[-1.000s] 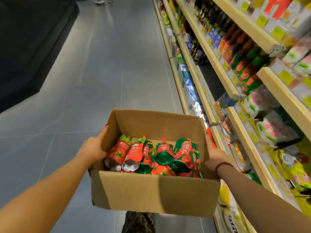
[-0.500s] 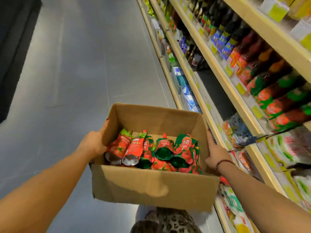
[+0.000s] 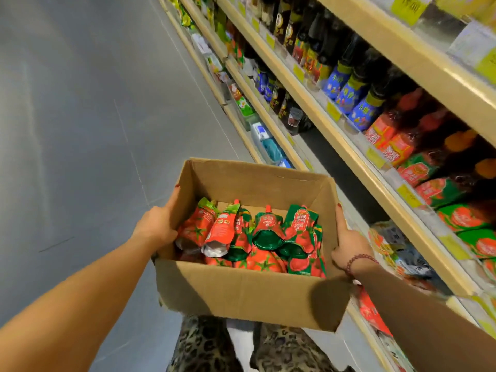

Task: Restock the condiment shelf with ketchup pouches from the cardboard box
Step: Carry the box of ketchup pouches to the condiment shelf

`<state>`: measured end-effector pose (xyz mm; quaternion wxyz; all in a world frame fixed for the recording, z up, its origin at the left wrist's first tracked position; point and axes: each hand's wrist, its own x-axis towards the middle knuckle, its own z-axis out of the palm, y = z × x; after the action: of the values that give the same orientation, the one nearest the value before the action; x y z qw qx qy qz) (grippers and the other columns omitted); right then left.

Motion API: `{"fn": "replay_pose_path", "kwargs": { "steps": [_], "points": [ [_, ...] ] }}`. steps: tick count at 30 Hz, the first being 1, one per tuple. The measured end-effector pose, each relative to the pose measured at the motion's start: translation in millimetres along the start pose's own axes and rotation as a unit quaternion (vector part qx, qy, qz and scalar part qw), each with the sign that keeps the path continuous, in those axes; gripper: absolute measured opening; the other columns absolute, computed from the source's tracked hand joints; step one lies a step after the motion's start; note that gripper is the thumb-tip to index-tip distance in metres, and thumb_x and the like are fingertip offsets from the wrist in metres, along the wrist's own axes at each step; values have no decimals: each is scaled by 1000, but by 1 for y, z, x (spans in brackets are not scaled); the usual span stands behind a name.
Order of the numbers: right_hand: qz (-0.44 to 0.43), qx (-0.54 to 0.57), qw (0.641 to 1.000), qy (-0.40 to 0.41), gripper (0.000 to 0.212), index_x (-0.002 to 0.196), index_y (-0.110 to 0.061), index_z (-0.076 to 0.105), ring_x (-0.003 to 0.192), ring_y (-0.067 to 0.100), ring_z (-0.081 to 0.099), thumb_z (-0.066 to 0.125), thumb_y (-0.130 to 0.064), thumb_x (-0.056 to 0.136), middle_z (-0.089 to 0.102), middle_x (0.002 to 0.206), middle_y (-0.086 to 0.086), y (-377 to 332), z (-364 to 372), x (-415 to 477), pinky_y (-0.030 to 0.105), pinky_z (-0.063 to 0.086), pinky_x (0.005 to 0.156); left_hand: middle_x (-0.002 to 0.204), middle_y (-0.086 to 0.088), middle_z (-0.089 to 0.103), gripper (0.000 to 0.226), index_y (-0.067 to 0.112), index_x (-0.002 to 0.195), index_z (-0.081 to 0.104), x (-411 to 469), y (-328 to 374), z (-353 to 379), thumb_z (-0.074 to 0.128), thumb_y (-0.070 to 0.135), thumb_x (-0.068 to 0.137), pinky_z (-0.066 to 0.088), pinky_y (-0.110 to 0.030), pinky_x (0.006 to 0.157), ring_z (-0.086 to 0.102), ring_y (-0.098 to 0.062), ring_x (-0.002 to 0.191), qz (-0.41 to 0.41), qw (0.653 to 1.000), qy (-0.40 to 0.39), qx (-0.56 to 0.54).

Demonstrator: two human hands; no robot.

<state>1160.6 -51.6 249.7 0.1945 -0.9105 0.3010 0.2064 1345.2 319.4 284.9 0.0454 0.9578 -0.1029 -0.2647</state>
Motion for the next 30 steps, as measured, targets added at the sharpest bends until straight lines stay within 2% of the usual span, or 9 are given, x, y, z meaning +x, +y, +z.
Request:
{"fn": "replay_pose_path", "kwargs": {
  "steps": [4, 6, 9, 13, 17, 22, 25, 28, 30],
  "points": [
    [122, 94, 988, 15, 77, 147, -28, 11, 82, 25, 55, 54, -42, 85, 55, 87, 10, -29, 9, 28, 37, 47, 75, 68, -6, 43, 111, 48, 139, -23, 84, 2, -33, 58, 11, 73, 43, -34, 56, 48, -24, 59, 64, 997, -14, 45],
    [126, 65, 990, 17, 91, 146, -27, -4, 79, 26, 58, 58, -28, 79, 58, 85, 9, -44, 19, 32, 37, 49, 67, 68, -6, 42, 110, 48, 139, -23, 127, 6, -49, 58, 11, 73, 46, -35, 59, 50, -27, 64, 102, 992, -31, 69],
    [144, 42, 989, 13, 110, 139, -38, -26, 90, 35, 60, 59, -16, 73, 62, 104, 19, -63, 34, 33, 36, 47, 68, 67, -7, 45, 111, 47, 139, -23, 183, 14, -69, 58, 10, 73, 46, -38, 59, 51, -29, 62, 163, 979, -63, 108],
    [238, 99, 966, -14, 109, 143, -31, -22, 64, 27, 53, 60, -16, 72, 57, 80, 10, -86, 62, 39, 30, 43, 57, 84, -21, 60, 110, 43, 143, -19, 244, 29, -72, 59, 12, 72, 52, -42, 70, 61, -40, 80, 230, 958, -83, 148],
    [290, 147, 946, -3, 114, 130, -44, -38, 48, 16, 42, 57, -14, 73, 44, 59, 0, -102, 99, 38, 26, 34, 48, 90, -16, 58, 106, 46, 142, -19, 286, 44, -55, 57, 11, 76, 51, -39, 74, 62, -36, 87, 263, 943, -104, 177],
    [352, 200, 914, -1, 112, 131, -47, -34, 50, 13, 44, 57, -15, 75, 49, 63, 1, -100, 162, 57, 26, 38, 48, 87, -10, 54, 112, 50, 137, -26, 332, 58, -7, 55, 5, 75, 52, -38, 76, 61, -32, 86, 291, 925, -132, 205],
    [390, 207, 897, -7, 98, 142, -38, -11, 54, 13, 47, 58, -15, 77, 52, 69, 2, -93, 204, 76, 30, 50, 55, 85, -8, 54, 113, 51, 136, -27, 358, 59, 37, 57, 5, 76, 53, -37, 77, 61, -29, 84, 298, 920, -148, 210],
    [393, 205, 897, 7, 114, 130, -48, -37, 51, 12, 44, 59, -15, 76, 46, 64, -1, -83, 246, 93, 28, 43, 52, 79, -6, 51, 114, 52, 137, -24, 388, 59, 84, 58, 4, 74, 52, -37, 75, 62, -30, 83, 308, 913, -150, 223],
    [393, 200, 898, 10, 118, 126, -47, -42, 51, 13, 44, 59, -13, 75, 44, 62, -1, -77, 273, 106, 27, 41, 52, 76, -8, 51, 115, 53, 135, -25, 406, 61, 114, 59, 5, 74, 52, -38, 74, 61, -31, 80, 317, 909, -148, 228]
  ]
}}
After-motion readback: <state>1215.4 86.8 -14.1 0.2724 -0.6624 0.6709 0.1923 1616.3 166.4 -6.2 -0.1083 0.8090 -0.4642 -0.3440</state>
